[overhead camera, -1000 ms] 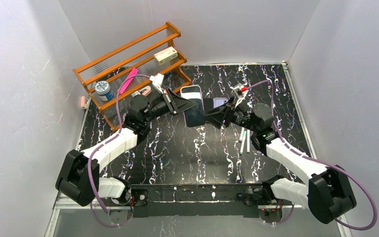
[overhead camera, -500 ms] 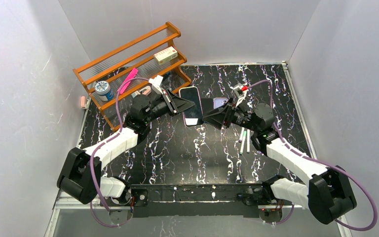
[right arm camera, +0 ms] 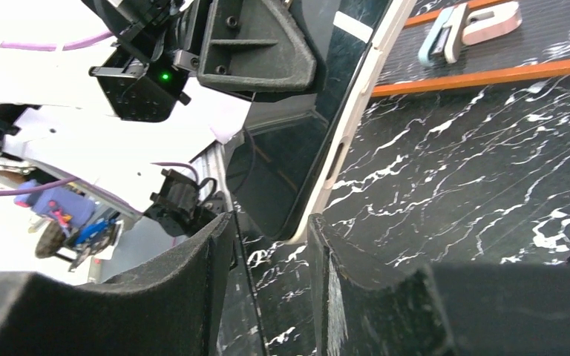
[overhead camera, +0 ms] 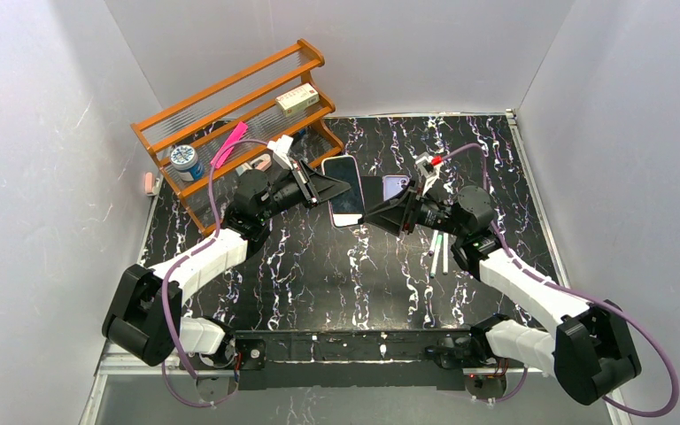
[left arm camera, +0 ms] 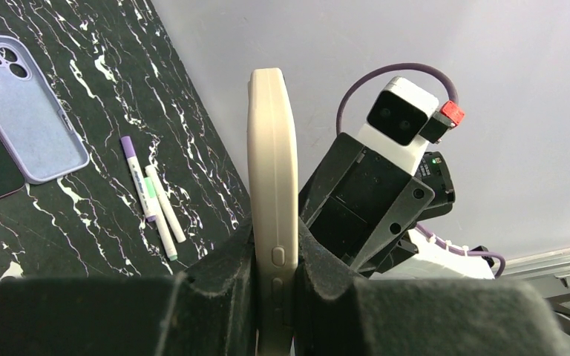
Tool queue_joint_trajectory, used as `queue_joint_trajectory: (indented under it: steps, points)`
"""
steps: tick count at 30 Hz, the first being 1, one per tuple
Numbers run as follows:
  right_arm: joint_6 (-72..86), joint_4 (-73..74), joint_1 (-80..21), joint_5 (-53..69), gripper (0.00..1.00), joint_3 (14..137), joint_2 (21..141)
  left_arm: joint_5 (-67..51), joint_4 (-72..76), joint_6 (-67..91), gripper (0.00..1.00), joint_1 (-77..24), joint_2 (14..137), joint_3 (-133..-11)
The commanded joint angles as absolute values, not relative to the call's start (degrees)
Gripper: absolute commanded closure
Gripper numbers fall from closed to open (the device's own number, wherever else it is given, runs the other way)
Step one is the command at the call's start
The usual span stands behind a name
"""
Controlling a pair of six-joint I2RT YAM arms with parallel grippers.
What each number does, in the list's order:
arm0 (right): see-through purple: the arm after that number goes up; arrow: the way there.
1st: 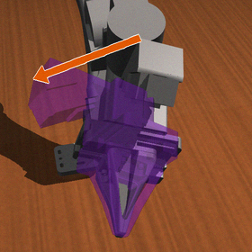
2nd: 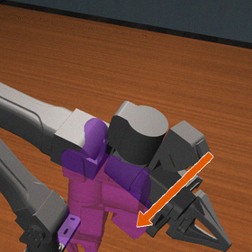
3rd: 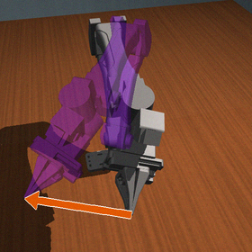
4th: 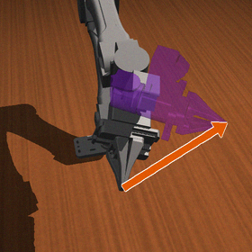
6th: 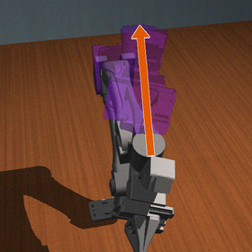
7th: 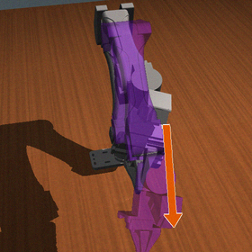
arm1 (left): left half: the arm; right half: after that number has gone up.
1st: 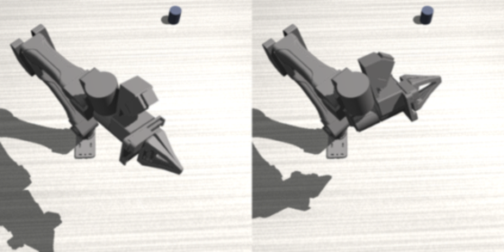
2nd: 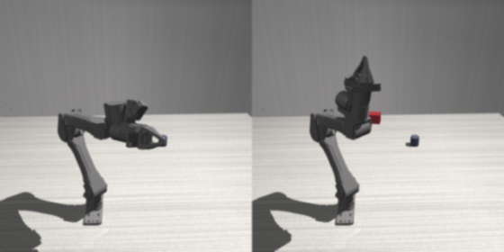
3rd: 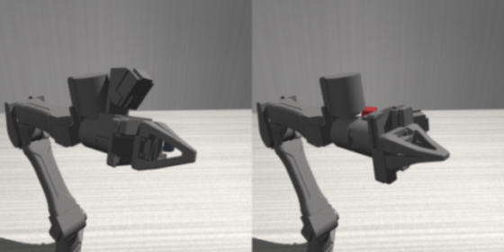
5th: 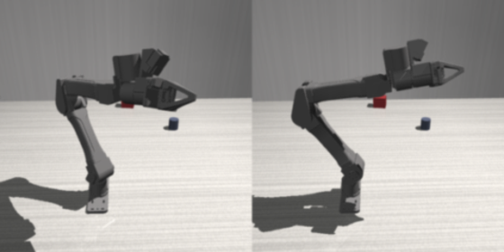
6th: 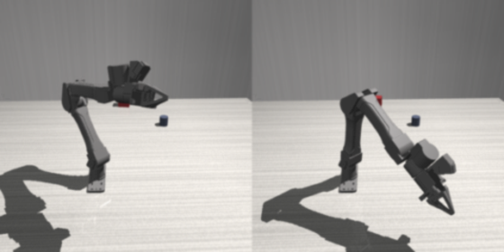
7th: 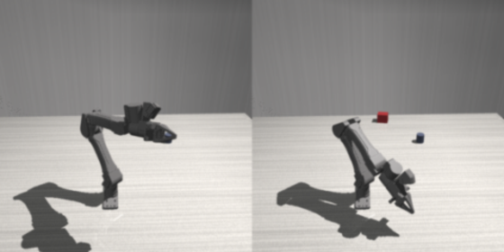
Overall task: Take the phone out of the phone case
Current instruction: Remove the phone case from the phone.
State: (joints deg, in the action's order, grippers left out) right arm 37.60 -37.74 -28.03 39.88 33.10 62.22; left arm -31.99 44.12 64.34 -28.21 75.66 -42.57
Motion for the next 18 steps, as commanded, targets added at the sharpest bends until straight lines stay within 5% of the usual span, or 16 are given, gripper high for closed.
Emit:
queue_joint_trajectory:
  steps: [1, 18]
  points:
    - [43.6, -41.0, -28.2, 43.8, 0.52, 34.5, 62.6, -32.0, 48.5, 64.4, 1.00, -28.1, 73.9, -43.0]
    - [51.1, -48.8, -28.2, 46.3, 0.53, 33.7, 68.4, -32.0, 51.1, 67.4, 1.00, -29.1, 73.8, -42.6]
